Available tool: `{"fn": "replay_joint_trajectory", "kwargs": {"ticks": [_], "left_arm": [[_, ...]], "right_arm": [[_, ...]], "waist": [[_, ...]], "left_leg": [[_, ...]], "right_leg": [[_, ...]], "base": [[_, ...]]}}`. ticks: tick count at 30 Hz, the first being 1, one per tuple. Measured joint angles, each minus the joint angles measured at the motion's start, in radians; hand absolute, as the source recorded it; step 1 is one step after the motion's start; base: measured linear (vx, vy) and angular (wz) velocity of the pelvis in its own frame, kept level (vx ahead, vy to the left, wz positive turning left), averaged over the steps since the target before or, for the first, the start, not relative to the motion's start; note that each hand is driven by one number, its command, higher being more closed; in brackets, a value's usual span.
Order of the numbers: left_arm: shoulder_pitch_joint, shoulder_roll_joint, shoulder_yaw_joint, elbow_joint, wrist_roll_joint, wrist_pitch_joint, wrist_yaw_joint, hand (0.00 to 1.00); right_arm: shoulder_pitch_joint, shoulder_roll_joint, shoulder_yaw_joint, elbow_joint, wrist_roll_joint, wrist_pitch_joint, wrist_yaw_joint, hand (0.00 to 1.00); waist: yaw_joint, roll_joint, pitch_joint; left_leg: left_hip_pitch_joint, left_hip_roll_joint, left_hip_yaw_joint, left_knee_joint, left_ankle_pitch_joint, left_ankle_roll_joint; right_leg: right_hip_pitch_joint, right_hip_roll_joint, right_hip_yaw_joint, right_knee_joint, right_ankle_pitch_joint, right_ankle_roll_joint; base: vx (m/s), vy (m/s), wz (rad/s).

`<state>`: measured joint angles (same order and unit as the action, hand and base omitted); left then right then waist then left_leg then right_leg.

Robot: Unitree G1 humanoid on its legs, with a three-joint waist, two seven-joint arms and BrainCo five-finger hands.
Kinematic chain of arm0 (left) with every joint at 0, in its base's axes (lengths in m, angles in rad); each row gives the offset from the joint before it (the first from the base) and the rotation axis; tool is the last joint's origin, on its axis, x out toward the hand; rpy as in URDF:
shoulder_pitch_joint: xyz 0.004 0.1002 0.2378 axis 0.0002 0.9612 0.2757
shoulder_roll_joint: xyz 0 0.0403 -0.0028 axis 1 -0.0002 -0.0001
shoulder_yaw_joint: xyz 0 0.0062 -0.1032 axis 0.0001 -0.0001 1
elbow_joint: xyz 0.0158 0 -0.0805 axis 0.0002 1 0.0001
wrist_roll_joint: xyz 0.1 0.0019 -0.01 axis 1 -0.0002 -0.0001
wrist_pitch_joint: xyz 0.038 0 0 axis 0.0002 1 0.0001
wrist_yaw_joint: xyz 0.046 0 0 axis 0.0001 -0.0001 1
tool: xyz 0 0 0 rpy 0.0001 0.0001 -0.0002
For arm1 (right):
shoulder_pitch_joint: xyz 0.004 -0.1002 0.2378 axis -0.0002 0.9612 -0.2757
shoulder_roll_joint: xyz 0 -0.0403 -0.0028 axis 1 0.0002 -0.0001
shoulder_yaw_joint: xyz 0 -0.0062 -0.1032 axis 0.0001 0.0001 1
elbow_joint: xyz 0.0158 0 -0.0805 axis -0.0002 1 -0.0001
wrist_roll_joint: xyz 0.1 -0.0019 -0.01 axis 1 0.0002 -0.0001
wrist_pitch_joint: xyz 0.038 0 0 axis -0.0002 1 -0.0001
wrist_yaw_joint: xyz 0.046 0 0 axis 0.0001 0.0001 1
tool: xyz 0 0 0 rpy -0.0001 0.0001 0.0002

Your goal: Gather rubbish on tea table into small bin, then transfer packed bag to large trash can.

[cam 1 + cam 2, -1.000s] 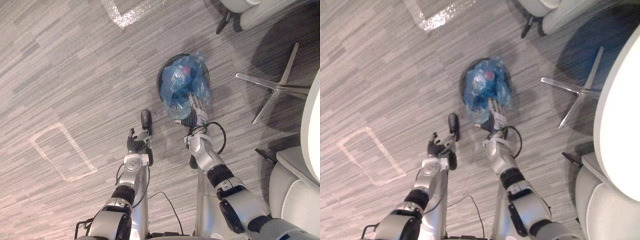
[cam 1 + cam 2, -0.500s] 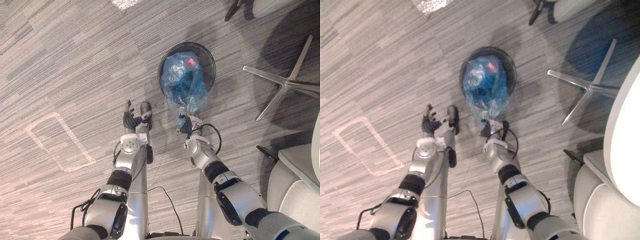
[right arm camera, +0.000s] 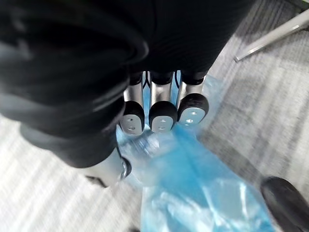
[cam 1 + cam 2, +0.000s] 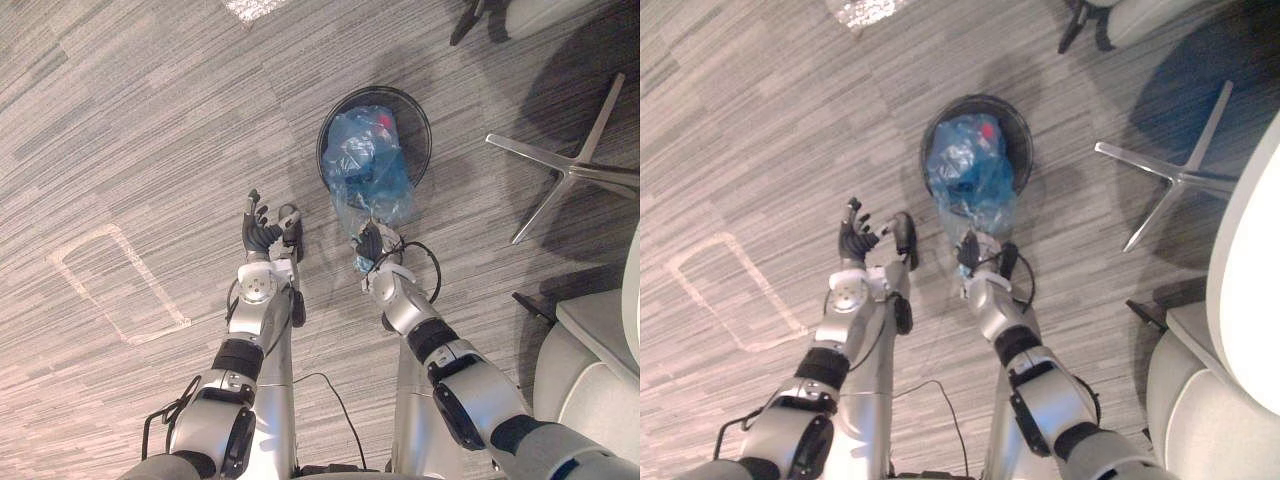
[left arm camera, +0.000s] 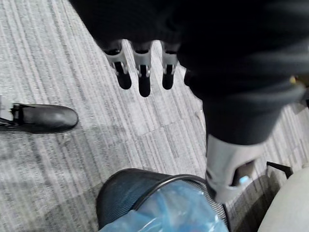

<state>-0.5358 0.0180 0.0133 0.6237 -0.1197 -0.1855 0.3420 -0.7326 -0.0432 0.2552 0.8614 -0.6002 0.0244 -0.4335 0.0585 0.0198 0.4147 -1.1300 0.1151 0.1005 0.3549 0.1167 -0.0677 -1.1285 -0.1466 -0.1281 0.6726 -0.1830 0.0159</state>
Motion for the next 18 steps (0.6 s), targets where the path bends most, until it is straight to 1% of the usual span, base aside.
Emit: {"fn": "replay_joint_trajectory", "kwargs": {"ticks": [5, 8, 9, 10, 13, 16, 18], "left_arm": [[0.012, -0.002, 0.011, 0.019, 0.001, 0.005, 0.000, 0.00], [0.016, -0.005, 0.026, 0.032, 0.002, 0.006, -0.001, 0.00], [0.017, -0.008, 0.040, 0.046, 0.002, 0.012, -0.001, 0.00], [0.017, -0.011, 0.044, 0.052, 0.002, 0.017, -0.002, 0.00], [0.022, -0.014, 0.046, 0.061, 0.003, 0.023, -0.006, 0.00], [0.021, -0.013, 0.053, 0.064, 0.003, 0.023, -0.017, 0.00], [0.022, -0.017, 0.078, 0.086, 0.003, 0.025, -0.017, 0.00]], "right_arm": [[0.022, 0.000, -0.010, -0.070, 0.050, -0.020, -0.005, 1.00], [0.045, 0.001, -0.016, -0.105, 0.073, -0.022, -0.006, 1.00], [0.050, 0.002, -0.016, -0.106, 0.087, -0.023, -0.006, 1.00], [0.056, 0.001, -0.018, -0.106, 0.093, -0.024, -0.006, 0.00], [0.078, 0.000, -0.024, -0.128, 0.093, -0.024, -0.010, 0.00], [0.075, 0.002, -0.034, -0.156, 0.089, -0.027, -0.017, 0.00], [0.074, 0.002, -0.063, -0.161, 0.088, -0.021, -0.026, 0.00]], "waist": [[0.001, 0.000, 0.000], [0.002, -0.001, 0.000], [0.000, -0.001, 0.000], [-0.001, -0.001, 0.000], [0.000, -0.001, -0.001], [0.000, -0.001, -0.002], [-0.001, -0.001, -0.002]], "left_leg": [[0.044, 0.015, 0.008, -0.017, -0.004, 0.001], [0.068, 0.023, 0.024, -0.039, 0.006, 0.004], [0.079, 0.027, 0.029, -0.039, 0.011, -0.002], [0.088, 0.027, 0.030, -0.039, 0.011, -0.002], [0.126, 0.030, 0.029, -0.046, 0.011, -0.003], [0.136, 0.030, 0.032, -0.075, 0.016, 0.000], [0.138, 0.030, 0.033, -0.091, 0.026, -0.003]], "right_leg": [[0.042, 0.015, 0.002, -0.031, 0.017, -0.002], [0.056, 0.023, 0.011, -0.048, 0.030, -0.002], [0.070, 0.027, 0.012, -0.056, 0.036, -0.002], [0.079, 0.027, 0.013, -0.059, 0.036, -0.002], [0.122, 0.033, 0.013, -0.076, 0.037, -0.001], [0.124, 0.037, 0.014, -0.094, 0.047, -0.001], [0.122, 0.039, 0.014, -0.103, 0.051, -0.002]], "base": [[-0.04, -0.019, -0.14], [-0.02, -0.024, -0.12], [0.00, -0.024, -0.14], [0.01, -0.016, -0.12], [0.01, -0.019, -0.04], [0.00, -0.017, -0.04], [0.00, 0.000, 0.00]]}}
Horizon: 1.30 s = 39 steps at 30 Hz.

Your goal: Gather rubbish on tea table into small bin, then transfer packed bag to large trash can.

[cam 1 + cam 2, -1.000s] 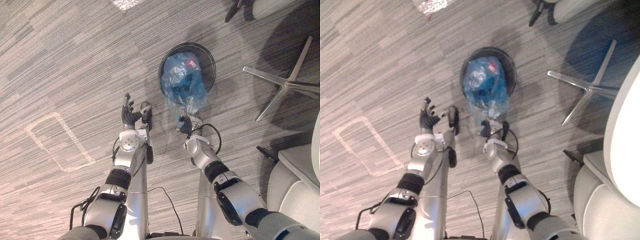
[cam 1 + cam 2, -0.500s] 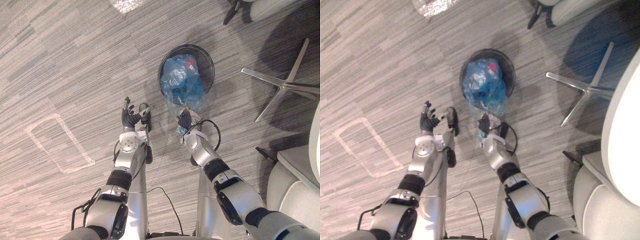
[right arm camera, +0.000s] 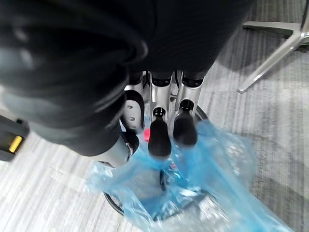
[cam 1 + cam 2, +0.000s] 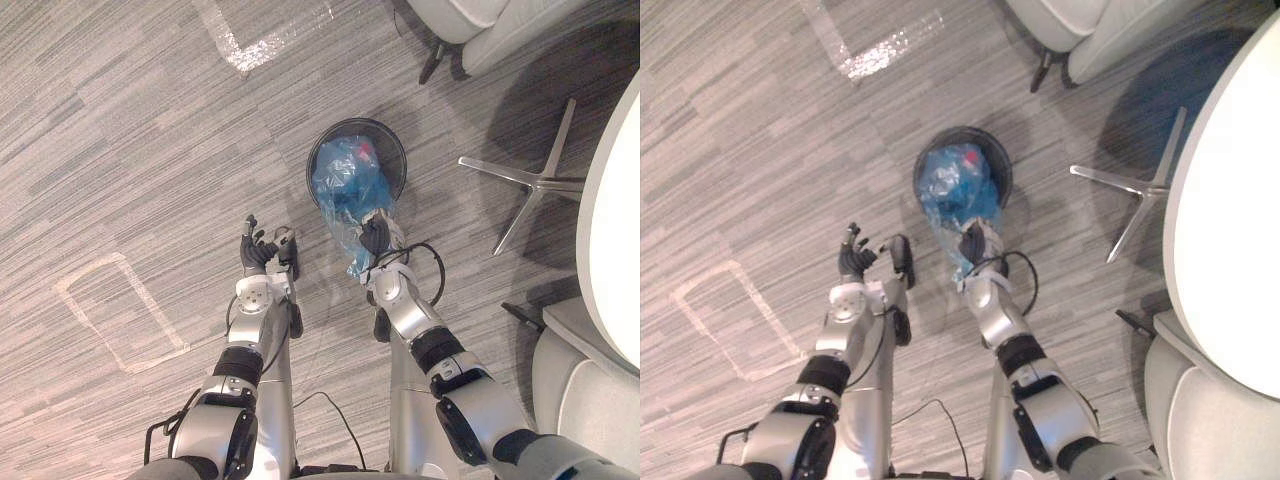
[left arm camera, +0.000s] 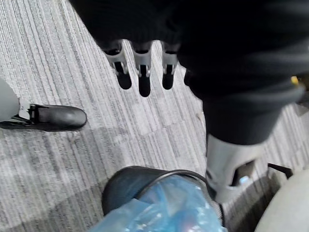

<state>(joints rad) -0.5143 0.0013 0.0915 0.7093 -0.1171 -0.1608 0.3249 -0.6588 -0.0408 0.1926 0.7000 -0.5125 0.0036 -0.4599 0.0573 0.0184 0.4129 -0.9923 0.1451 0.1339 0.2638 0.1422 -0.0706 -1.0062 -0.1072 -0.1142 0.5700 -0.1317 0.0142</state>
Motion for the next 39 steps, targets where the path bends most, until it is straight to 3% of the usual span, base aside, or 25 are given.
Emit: {"fn": "replay_joint_trajectory", "kwargs": {"ticks": [7, 9, 19, 31, 35, 39], "left_arm": [[-0.001, -0.003, 0.015, 0.013, -0.001, 0.000, 0.015, 0.00], [-0.006, -0.019, 0.061, 0.019, -0.001, 0.000, 0.026, 0.00], [-0.046, -0.025, 0.127, 0.068, -0.023, 0.000, 0.027, 0.00], [-0.054, -0.028, 0.102, 0.067, -0.044, -0.003, 0.023, 0.00], [-0.053, -0.025, 0.065, 0.055, -0.045, -0.008, 0.023, 0.00], [-0.029, -0.020, -0.014, -0.007, -0.045, -0.017, 0.020, 0.00]], "right_arm": [[-0.002, 0.010, -0.143, 0.001, 0.007, 0.039, -0.079, 0.00], [-0.020, 0.022, -0.213, 0.041, 0.037, 0.055, -0.094, 0.00], [-0.181, 0.042, -0.422, 0.249, 0.219, 0.089, -0.040, 0.00], [-0.274, 0.027, -0.423, 0.341, 0.281, 0.089, 0.013, 0.00], [-0.290, 0.003, -0.409, 0.378, 0.297, 0.090, 0.030, 0.00], [-0.314, -0.033, -0.329, 0.436, 0.290, 0.120, 0.051, 0.00]], "waist": [[0.001, 0.000, 0.000], [-0.003, 0.000, 0.000], [0.001, 0.001, 0.001], [0.025, 0.003, 0.002], [0.040, 0.012, 0.006], [0.053, 0.014, 0.005]], "left_leg": [[0.000, 0.002, 0.006, -0.004, 0.002, -0.002], [0.000, 0.002, 0.011, -0.014, 0.003, -0.002], [-0.020, -0.006, -0.003, -0.038, 0.014, -0.002], [-0.053, -0.031, -0.011, -0.049, 0.026, -0.004], [-0.062, -0.037, -0.020, -0.046, 0.026, -0.004], [-0.090, -0.048, -0.037, -0.034, 0.028, -0.006]], "right_leg": [[-0.001, 0.003, 0.004, -0.011, 0.003, 0.001], [-0.002, 0.005, 0.007, -0.025, 0.012, 0.004], [-0.018, 0.001, -0.004, -0.036, 0.012, 0.006], [-0.073, -0.023, -0.006, 0.018, -0.022, 0.005], [-0.081, -0.032, -0.015, 0.035, -0.036, 0.002], [-0.110, -0.047, -0.028, 0.074, -0.057, -0.001]], "base": [[0.01, -0.008, -0.02], [0.02, -0.015, -0.08], [0.02, -0.022, 0.04], [0.01, -0.043, 0.09], [-0.01, -0.035, 0.11], [-0.01, -0.052, 0.19]]}}
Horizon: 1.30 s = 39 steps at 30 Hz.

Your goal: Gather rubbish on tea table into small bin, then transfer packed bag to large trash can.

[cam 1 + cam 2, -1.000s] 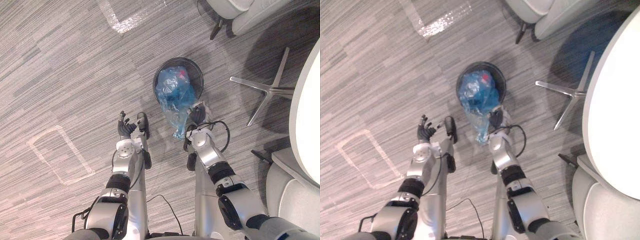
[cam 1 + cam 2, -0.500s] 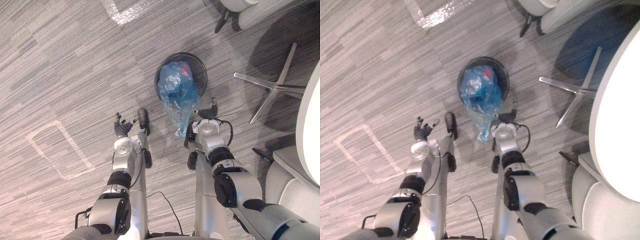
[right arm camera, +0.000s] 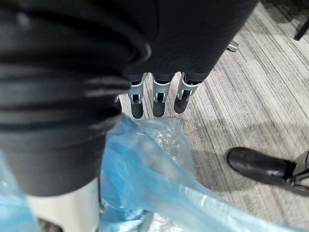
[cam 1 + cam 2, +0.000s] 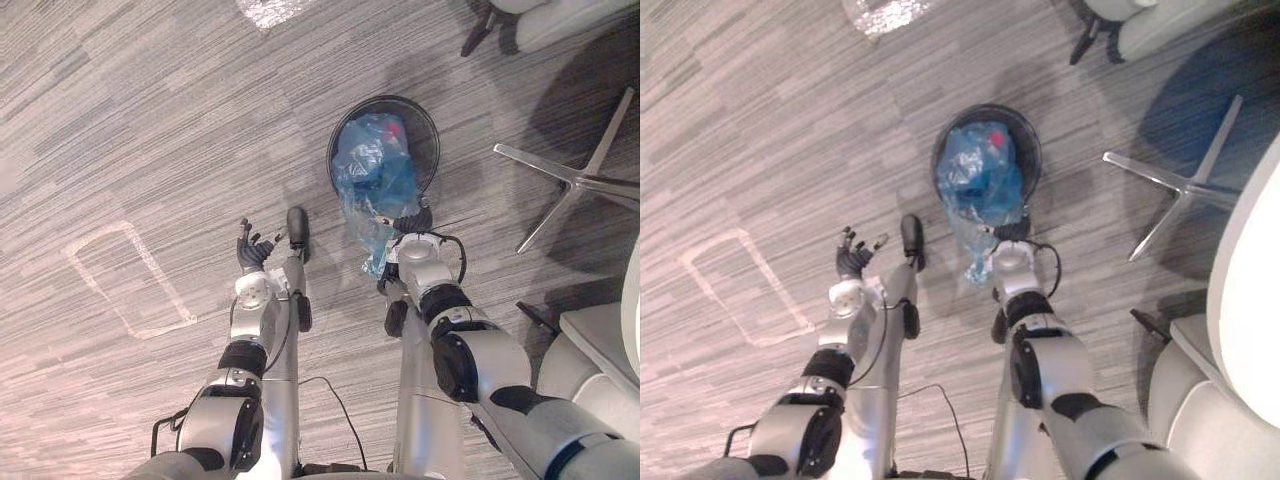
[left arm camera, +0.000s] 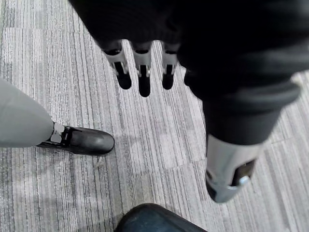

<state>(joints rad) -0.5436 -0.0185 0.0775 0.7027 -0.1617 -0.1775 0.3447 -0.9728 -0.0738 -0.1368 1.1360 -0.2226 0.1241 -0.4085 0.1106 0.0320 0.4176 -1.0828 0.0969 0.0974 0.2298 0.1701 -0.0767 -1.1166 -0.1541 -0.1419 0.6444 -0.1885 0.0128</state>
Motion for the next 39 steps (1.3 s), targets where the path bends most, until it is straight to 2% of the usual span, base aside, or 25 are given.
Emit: {"fn": "replay_joint_trajectory", "kwargs": {"ticks": [1, 9, 10, 14, 25, 30, 33, 39], "left_arm": [[0.010, -0.001, -0.020, -0.007, 0.000, -0.006, 0.000, 0.00], [0.072, -0.014, -0.059, -0.049, 0.002, -0.008, -0.014, 0.00], [0.074, -0.020, -0.059, -0.055, 0.002, -0.008, -0.022, 0.00], [0.081, -0.040, -0.058, -0.066, 0.002, -0.007, -0.028, 0.00], [0.084, -0.046, -0.055, -0.067, 0.002, -0.005, -0.046, 0.00], [0.083, -0.048, -0.052, -0.065, 0.002, -0.003, -0.047, 0.00], [0.083, -0.068, -0.012, -0.063, 0.002, -0.001, -0.058, 0.00], [0.077, -0.074, 0.023, -0.012, 0.003, 0.028, -0.067, 0.00]], "right_arm": [[-0.008, -0.009, 0.029, 0.016, -0.012, 0.008, 0.005, 1.00], [0.012, -0.016, 0.145, 0.058, -0.013, 0.011, 0.027, 1.00], [0.015, -0.017, 0.145, 0.058, -0.011, 0.008, 0.029, 1.00], [0.034, -0.027, 0.143, 0.057, 0.007, -0.008, 0.036, 1.00], [0.037, -0.043, 0.136, 0.055, 0.061, -0.034, 0.036, 1.00], [0.049, -0.044, 0.105, 0.051, 0.097, -0.040, 0.037, 1.00], [0.081, -0.040, 0.105, 0.016, 0.114, -0.053, 0.037, 1.00], [0.179, 0.017, 0.106, -0.072, 0.116, -0.070, 0.037, 1.00]], "waist": [[0.003, 0.003, 0.002], [0.018, 0.010, 0.000], [0.024, 0.024, -0.001], [0.037, 0.044, -0.002], [0.046, 0.045, -0.002], [0.045, 0.045, -0.002], [0.044, 0.045, -0.002], [0.026, 0.044, -0.003]], "left_leg": [[-0.003, -0.003, -0.002, 0.000, 0.001, -0.001], [-0.006, -0.014, 0.000, 0.002, -0.003, 0.005], [-0.016, -0.014, -0.002, 0.005, -0.002, 0.003], [-0.029, -0.014, -0.002, 0.024, 0.002, -0.002], [-0.023, -0.014, -0.001, 0.034, 0.002, 0.009], [0.003, -0.013, -0.001, 0.034, 0.006, 0.004], [0.022, -0.011, -0.006, 0.035, 0.006, 0.004], [0.106, 0.004, -0.021, 0.071, -0.021, 0.005]], "right_leg": [[-0.004, -0.003, 0.000, 0.007, -0.002, -0.001], [-0.030, -0.017, 0.011, 0.057, -0.026, -0.003], [-0.040, -0.017, 0.008, 0.062, -0.027, -0.004], [-0.050, -0.018, 0.011, 0.073, -0.027, -0.004], [-0.048, -0.020, 0.013, 0.090, -0.027, -0.004], [-0.017, -0.018, 0.011, 0.083, -0.026, -0.004], [0.009, -0.017, 0.006, 0.074, -0.026, -0.004], [0.134, -0.002, -0.016, 0.042, -0.023, -0.004]], "base": [[-0.01, -0.043, 0.12], [-0.02, -0.047, 0.07], [-0.03, -0.047, 0.07], [-0.03, -0.042, 0.01], [-0.02, -0.022, 0.00], [-0.01, -0.023, -0.01], [-0.01, -0.013, -0.01], [-0.01, -0.019, -0.05]]}}
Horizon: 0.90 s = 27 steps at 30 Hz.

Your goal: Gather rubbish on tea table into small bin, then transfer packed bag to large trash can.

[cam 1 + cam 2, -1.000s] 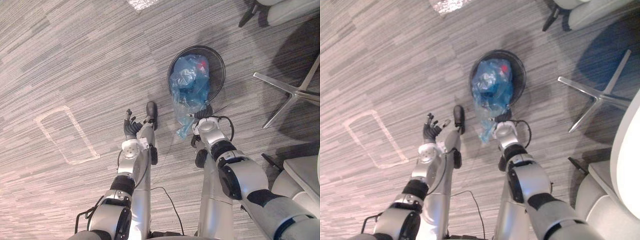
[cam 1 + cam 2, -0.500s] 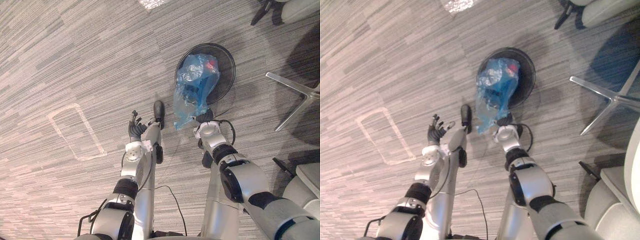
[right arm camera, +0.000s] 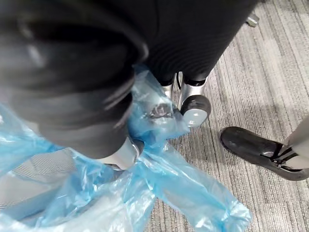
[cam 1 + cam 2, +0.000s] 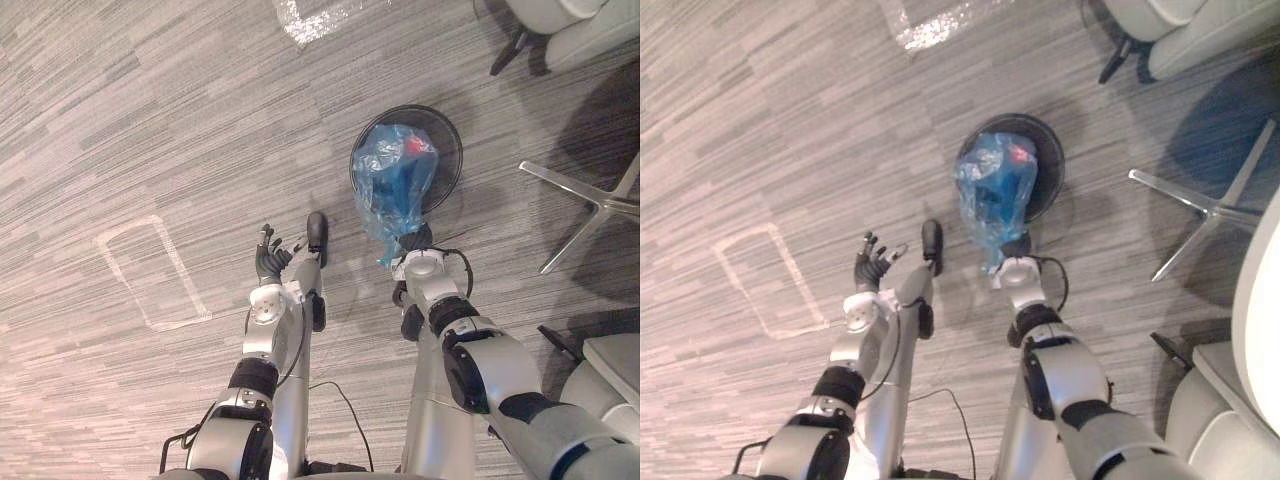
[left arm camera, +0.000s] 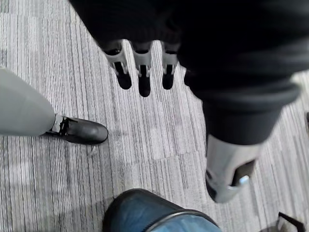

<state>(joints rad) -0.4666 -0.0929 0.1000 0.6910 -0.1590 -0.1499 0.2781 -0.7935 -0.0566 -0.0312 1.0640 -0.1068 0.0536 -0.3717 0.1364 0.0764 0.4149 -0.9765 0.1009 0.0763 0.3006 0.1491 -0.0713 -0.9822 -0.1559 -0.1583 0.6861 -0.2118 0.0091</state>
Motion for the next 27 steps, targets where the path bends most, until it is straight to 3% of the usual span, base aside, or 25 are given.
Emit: {"fn": "replay_joint_trajectory", "kwargs": {"ticks": [8, 11, 15, 18, 27], "left_arm": [[0.059, 0.023, 0.041, 0.036, 0.000, 0.030, -0.011, 0.00], [0.121, 0.041, 0.040, 0.036, 0.004, 0.038, -0.028, 0.00], [0.238, 0.053, 0.006, 0.038, 0.040, 0.059, -0.048, 0.00], [0.303, 0.086, -0.081, 0.072, 0.052, 0.071, -0.071, 0.00], [0.373, 0.141, -0.129, 0.100, 0.062, 0.072, -0.094, 0.00]], "right_arm": [[0.294, 0.066, 0.128, -0.408, 0.031, -0.011, 0.021, 1.00], [0.419, 0.076, 0.193, -0.567, 0.036, -0.018, 0.053, 1.00], [0.581, 0.099, 0.266, -0.722, 0.059, -0.029, 0.113, 1.00], [0.634, 0.102, 0.272, -0.779, 0.088, -0.055, 0.159, 1.00], [0.640, 0.066, 0.271, -0.777, 0.145, -0.059, 0.234, 1.00]], "waist": [[-0.033, -0.010, -0.003], [-0.048, -0.041, -0.021], [-0.066, -0.110, -0.079], [-0.081, -0.129, -0.144], [-0.098, -0.128, -0.227]], "left_leg": [[0.188, 0.044, 0.030, 0.038, -0.059, -0.007], [0.281, 0.062, 0.052, 0.056, -0.102, -0.010], [0.417, 0.081, 0.076, 0.057, -0.155, -0.017], [0.505, 0.072, 0.095, 0.005, -0.163, -0.019], [0.688, 0.036, 0.131, -0.164, -0.126, -0.024]], "right_leg": [[0.222, 0.040, 0.014, -0.092, 0.024, 0.002], [0.321, 0.059, 0.034, -0.128, 0.024, 0.004], [0.473, 0.080, 0.049, -0.198, 0.019, 0.014], [0.557, 0.082, 0.065, -0.269, 0.024, 0.035], [0.739, 0.085, 0.093, -0.471, 0.099, 0.052]], "base": [[0.00, -0.012, -0.24], [0.05, -0.011, -0.32], [0.10, -0.010, -0.21], [0.17, 0.022, -0.17], [0.14, 0.025, -0.11]]}}
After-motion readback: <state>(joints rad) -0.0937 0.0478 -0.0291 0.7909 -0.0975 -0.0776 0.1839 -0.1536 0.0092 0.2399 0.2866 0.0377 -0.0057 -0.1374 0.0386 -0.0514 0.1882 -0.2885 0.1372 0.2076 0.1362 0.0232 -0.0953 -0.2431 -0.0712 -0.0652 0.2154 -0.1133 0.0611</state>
